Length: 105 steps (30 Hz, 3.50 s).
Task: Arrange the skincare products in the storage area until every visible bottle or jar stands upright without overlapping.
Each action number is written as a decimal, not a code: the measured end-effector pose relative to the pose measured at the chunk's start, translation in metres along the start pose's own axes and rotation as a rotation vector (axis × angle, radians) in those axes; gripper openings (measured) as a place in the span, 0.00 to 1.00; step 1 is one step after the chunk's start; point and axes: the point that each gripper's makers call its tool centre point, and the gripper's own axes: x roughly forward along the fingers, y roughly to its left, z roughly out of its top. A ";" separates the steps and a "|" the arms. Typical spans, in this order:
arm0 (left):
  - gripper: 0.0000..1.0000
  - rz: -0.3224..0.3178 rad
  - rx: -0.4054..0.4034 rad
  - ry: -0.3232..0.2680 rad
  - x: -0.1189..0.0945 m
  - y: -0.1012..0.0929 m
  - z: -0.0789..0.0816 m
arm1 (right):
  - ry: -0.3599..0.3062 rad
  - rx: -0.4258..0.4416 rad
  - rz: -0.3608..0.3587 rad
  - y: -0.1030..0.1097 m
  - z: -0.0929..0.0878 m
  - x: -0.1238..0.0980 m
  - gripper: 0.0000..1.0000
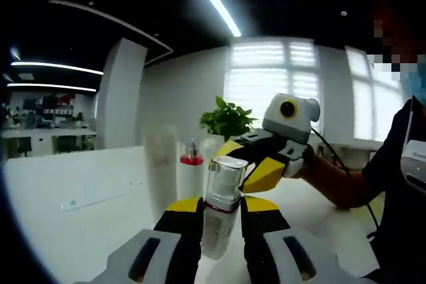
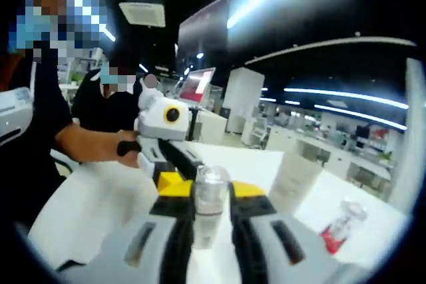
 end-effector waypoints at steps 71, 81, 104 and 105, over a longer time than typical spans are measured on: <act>0.20 -0.037 0.051 0.053 0.027 0.030 -0.032 | 0.310 -0.226 -0.116 -0.015 -0.058 -0.012 0.16; 0.24 -0.012 0.023 0.053 0.024 0.035 -0.034 | 0.305 -0.239 -0.121 -0.016 -0.055 -0.014 0.15; 0.24 0.009 0.014 0.035 0.016 0.034 -0.033 | 0.258 -0.247 -0.119 -0.016 -0.043 -0.017 0.12; 0.24 0.009 0.013 0.032 0.015 0.034 -0.033 | 0.251 -0.247 -0.115 -0.015 -0.041 -0.016 0.12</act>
